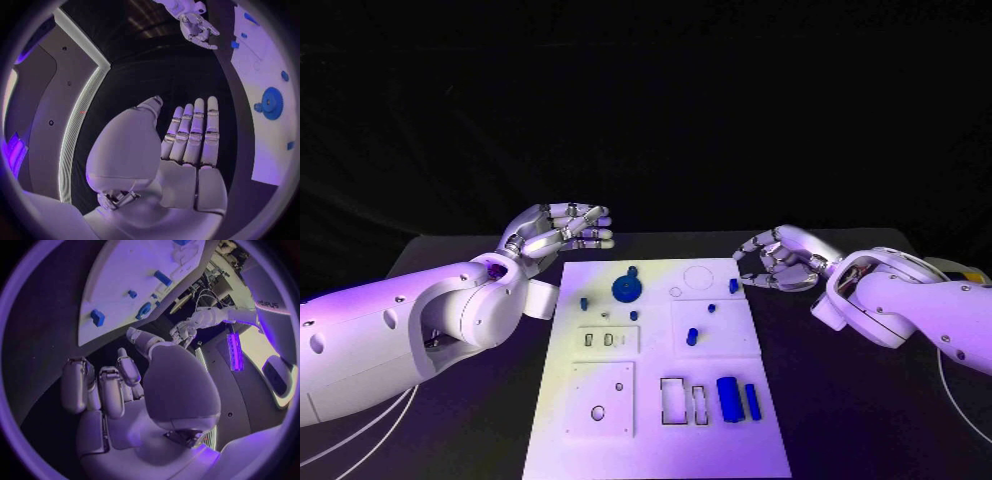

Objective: Assemble the parts on the task board

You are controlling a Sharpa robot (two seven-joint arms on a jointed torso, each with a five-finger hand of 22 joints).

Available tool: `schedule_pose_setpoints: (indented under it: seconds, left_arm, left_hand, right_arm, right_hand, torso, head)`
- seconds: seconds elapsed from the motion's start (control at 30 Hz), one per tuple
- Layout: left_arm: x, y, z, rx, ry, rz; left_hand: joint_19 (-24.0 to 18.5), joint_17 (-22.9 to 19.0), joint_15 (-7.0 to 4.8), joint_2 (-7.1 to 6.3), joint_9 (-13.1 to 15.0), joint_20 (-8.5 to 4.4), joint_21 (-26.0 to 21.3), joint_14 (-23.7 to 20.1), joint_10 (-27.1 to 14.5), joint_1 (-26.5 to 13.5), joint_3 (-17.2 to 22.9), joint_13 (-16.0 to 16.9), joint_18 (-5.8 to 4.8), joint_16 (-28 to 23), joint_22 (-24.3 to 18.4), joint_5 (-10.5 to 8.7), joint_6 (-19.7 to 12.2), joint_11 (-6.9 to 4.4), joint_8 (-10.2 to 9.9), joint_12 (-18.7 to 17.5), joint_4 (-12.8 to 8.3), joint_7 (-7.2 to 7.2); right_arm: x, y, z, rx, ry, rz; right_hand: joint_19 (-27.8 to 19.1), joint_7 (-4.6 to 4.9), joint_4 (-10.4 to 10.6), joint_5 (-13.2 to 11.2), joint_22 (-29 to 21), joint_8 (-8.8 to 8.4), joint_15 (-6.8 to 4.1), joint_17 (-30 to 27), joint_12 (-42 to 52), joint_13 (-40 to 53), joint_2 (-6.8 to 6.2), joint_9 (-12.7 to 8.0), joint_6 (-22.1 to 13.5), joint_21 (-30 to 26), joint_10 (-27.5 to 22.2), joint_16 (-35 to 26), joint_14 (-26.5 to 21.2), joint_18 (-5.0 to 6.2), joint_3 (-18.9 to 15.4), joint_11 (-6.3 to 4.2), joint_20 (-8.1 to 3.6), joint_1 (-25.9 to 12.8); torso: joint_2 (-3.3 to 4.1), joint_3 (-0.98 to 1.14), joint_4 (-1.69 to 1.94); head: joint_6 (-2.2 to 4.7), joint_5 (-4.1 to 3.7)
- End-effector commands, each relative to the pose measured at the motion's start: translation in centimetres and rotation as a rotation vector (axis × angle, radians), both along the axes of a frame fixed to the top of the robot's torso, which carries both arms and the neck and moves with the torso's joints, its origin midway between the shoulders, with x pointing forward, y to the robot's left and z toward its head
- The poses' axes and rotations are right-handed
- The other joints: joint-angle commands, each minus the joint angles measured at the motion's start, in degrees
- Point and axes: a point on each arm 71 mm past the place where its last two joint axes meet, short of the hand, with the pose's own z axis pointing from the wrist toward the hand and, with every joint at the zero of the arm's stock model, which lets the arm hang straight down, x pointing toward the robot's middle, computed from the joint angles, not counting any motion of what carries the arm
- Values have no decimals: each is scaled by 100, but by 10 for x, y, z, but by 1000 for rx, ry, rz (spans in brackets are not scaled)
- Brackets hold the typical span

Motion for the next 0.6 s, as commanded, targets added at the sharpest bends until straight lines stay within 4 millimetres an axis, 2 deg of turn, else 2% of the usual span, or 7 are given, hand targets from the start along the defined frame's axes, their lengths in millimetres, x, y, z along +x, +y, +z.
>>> schedule_pose_setpoints:
  seconds: [0.03,0.27,0.6]
  left_arm:
    - [0,-3,1,-13,-6,-23]
    - [0,-3,1,-13,-4,-24]
    - [0,-2,1,-12,-4,-22]
  left_hand:
    - [12,5,-12,-5,7,12,-32,-32,52,41,19,7,81,-19,-9,-1,34,-2,26,-28,-28,79]
    - [13,8,-12,-10,7,11,-32,-32,53,50,20,6,81,-20,-10,-2,34,-2,25,-30,-29,81]
    - [13,9,-12,-13,7,11,-33,-32,53,51,19,6,81,-21,-10,-3,34,-1,24,-31,-29,83]
  right_arm:
    - [1,-1,-6,-67,-30,20]
    - [7,-3,-16,-89,-43,-19]
    - [10,0,-31,-106,-24,-43]
  right_hand:
    - [-30,7,0,21,294,-33,33,909,-38,-8,-25,-13,-68,-31,-42,28,472,53,-40,7,12,-43]
    - [-30,38,-7,11,294,-84,56,905,-48,-25,-11,-46,-222,-40,-67,27,469,54,-78,35,33,-73]
    - [-16,53,-10,-5,310,-109,68,896,-40,-16,10,-62,-290,-27,-62,24,467,50,-87,48,43,-76]
  torso:
    - [4,2,7]
    - [11,-1,23]
    - [7,4,0]
  head:
    - [10,-1]
    - [-9,29]
    - [-32,71]
